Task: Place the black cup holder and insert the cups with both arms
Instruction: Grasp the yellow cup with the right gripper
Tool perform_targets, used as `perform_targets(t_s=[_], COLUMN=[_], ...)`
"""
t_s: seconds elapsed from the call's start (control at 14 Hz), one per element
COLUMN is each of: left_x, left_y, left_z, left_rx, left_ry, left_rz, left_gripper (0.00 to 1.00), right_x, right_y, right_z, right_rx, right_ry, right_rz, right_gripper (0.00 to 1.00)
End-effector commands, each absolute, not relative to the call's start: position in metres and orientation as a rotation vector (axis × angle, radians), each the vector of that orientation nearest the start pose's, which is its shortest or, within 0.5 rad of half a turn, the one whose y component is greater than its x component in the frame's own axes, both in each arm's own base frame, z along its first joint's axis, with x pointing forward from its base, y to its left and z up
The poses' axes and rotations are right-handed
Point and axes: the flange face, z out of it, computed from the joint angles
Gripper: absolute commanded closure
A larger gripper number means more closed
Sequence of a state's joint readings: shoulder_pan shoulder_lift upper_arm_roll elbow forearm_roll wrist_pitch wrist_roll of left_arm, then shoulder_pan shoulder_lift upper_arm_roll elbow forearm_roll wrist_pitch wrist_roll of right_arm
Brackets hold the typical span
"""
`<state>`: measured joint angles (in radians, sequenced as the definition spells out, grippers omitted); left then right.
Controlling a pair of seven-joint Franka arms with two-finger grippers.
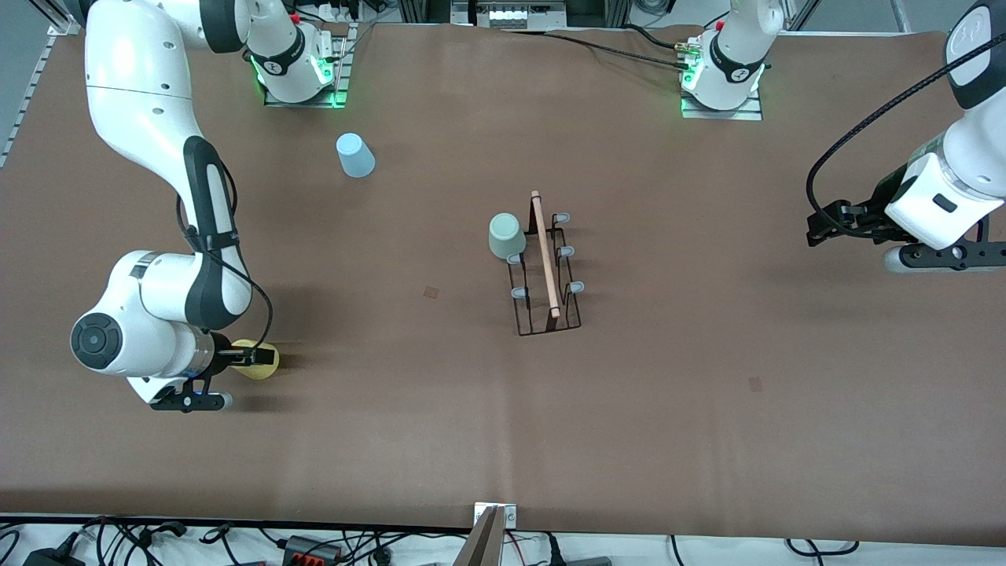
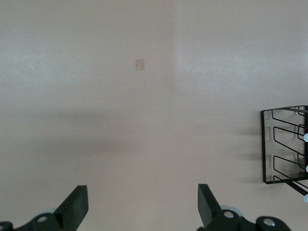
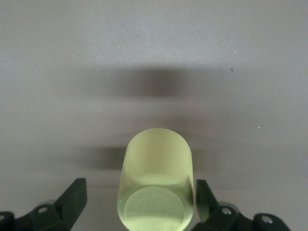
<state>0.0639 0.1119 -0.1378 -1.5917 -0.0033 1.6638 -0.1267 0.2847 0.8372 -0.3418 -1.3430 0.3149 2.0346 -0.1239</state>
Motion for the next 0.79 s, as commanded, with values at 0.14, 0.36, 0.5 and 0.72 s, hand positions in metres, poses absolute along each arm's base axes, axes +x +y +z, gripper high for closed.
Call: perform_targets(t_s=[0.14, 0.36, 0.5, 0.72], left_x=[0.5831, 0.5830, 0.5829, 0.5830], left_y=[-0.0421, -0.0430, -0.0439, -0.0430], left_z=[0.5643, 0.5643, 0.5643, 0.5643], left_rx=[-3.135, -3.135, -3.136, -3.135], left_ry=[-0.039, -0.039, -0.037, -0.037], left_rz=[0.061, 0.061, 0.061, 0.061], left_gripper=[0.00, 0.00, 0.00, 0.00], right_x=[0.7275, 0.7272, 0.7269, 0.7271], right_y=[0.0278, 0.0276, 0.0264, 0.0220], right_z=[0.2331, 0.2310, 0.2288, 0.2288], right_rx=[-3.093, -3.095, -3.095, -3.094], right_ry=[-0.032, -0.034, -0.033, -0.057], right_rz=[0.147, 0.152, 0.156, 0.155], right_gripper=[0.00, 0.00, 0.00, 0.04])
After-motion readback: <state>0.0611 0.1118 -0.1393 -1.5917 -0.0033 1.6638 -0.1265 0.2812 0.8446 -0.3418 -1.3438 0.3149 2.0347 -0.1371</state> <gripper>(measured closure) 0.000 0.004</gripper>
